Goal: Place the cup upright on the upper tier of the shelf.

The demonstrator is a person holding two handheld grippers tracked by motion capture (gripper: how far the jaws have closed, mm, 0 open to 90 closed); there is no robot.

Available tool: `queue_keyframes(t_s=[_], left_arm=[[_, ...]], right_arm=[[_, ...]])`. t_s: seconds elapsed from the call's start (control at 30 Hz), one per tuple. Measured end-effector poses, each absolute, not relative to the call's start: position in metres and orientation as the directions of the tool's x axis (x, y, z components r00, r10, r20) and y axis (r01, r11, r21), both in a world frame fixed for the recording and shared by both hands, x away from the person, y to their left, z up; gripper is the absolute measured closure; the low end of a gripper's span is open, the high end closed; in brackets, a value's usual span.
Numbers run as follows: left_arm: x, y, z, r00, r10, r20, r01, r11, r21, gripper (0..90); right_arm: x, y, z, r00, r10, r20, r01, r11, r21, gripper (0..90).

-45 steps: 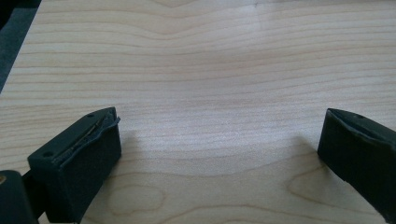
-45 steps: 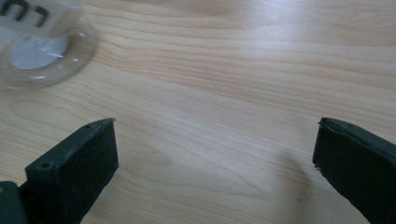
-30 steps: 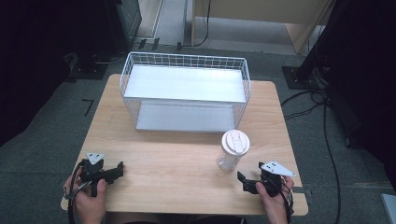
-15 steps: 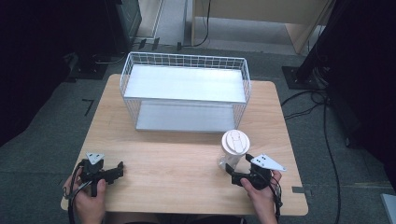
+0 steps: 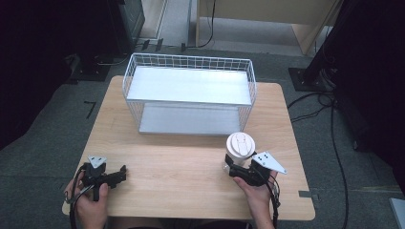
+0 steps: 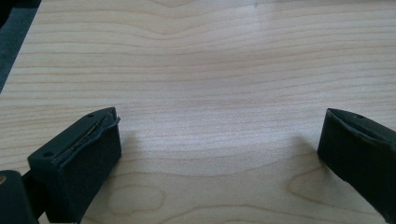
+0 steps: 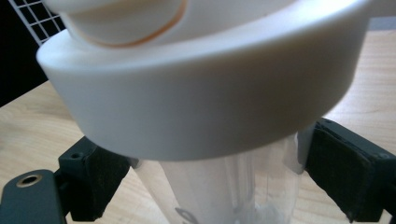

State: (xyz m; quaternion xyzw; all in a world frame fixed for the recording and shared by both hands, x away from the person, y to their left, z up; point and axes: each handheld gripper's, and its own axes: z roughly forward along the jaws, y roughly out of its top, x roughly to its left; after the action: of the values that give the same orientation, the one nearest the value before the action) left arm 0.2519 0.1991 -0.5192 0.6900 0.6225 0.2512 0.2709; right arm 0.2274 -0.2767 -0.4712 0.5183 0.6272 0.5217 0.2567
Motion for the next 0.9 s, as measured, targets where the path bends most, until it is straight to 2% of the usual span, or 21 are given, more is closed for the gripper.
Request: queue_keyframes(t_s=[0.53,0.9], left_arm=[[0.252,0.199,-0.519,0.099,0.995,0.01,0.723,-0.079,0.686,0.0],[0.252,0.199,-0.519,0.098,0.995,0.008,0.722,-0.077,0.687,0.0]], right_arm=[[0.231,-0.266,-0.47,-0.3,0.942,0.15,0.292,-0.059,0.955,15.4],[0.226,-0.256,-0.45,-0.311,0.939,0.148,0.253,-0.068,0.965,15.7]])
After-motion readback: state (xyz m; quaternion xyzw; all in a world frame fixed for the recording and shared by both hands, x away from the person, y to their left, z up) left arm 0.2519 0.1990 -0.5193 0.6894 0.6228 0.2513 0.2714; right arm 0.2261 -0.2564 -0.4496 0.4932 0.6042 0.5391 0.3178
